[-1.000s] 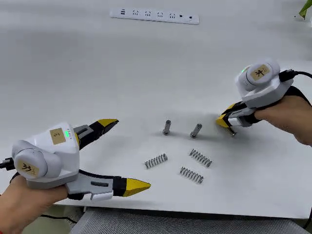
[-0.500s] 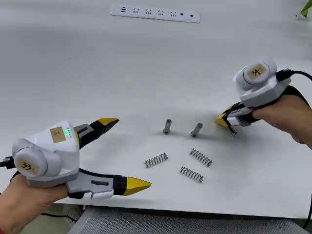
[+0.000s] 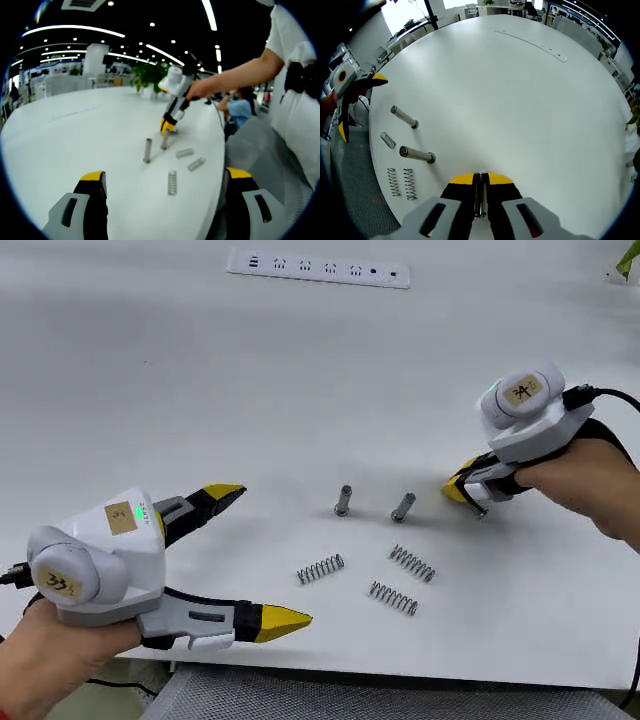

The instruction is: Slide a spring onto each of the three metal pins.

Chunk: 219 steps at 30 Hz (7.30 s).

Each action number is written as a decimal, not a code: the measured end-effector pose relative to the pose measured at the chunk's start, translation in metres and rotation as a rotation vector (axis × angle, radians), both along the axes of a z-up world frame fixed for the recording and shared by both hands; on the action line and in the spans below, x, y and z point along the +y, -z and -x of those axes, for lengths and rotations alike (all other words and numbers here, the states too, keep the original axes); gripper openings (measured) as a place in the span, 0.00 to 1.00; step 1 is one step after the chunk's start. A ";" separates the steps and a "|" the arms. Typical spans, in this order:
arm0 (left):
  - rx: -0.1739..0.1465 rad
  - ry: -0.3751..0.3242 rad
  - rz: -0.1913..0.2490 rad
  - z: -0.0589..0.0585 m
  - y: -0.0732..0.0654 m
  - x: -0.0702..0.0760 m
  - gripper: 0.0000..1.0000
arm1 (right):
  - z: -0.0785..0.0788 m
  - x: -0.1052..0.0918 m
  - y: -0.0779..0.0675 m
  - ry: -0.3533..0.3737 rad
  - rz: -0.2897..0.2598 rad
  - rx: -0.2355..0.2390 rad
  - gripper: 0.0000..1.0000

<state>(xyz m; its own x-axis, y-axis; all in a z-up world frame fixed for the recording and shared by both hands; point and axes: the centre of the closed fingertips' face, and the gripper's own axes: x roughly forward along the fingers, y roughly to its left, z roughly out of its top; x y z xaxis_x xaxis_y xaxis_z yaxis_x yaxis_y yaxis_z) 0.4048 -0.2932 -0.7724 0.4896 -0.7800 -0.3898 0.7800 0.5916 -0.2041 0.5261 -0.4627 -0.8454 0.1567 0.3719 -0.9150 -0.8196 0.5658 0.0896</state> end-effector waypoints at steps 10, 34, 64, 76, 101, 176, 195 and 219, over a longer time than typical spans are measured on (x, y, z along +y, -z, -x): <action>0.001 0.005 -0.005 -0.001 0.001 0.001 1.00 | -0.002 0.003 -0.002 -0.012 -0.018 -0.008 0.09; -0.009 0.012 -0.006 -0.003 0.001 0.000 1.00 | 0.002 0.006 -0.024 -0.008 -0.113 -0.069 0.09; -0.012 0.033 -0.016 0.002 -0.002 -0.008 1.00 | 0.019 -0.008 -0.041 0.055 -0.202 -0.146 0.09; -0.011 0.040 -0.023 0.003 -0.003 -0.011 1.00 | 0.029 -0.016 -0.047 0.089 -0.227 -0.173 0.09; -0.010 0.058 -0.033 -0.001 -0.005 -0.019 1.00 | 0.032 -0.029 -0.048 0.072 -0.211 -0.179 0.09; -0.015 0.056 -0.047 0.004 -0.005 -0.022 0.98 | 0.046 -0.038 -0.071 0.029 -0.301 -0.234 0.47; -0.002 0.027 -0.107 0.001 -0.004 -0.018 0.90 | 0.073 -0.053 -0.080 -0.097 -0.359 -0.256 0.73; 0.142 0.083 -0.328 0.013 0.045 -0.023 0.50 | 0.091 -0.063 -0.079 -0.097 -0.413 -0.259 0.78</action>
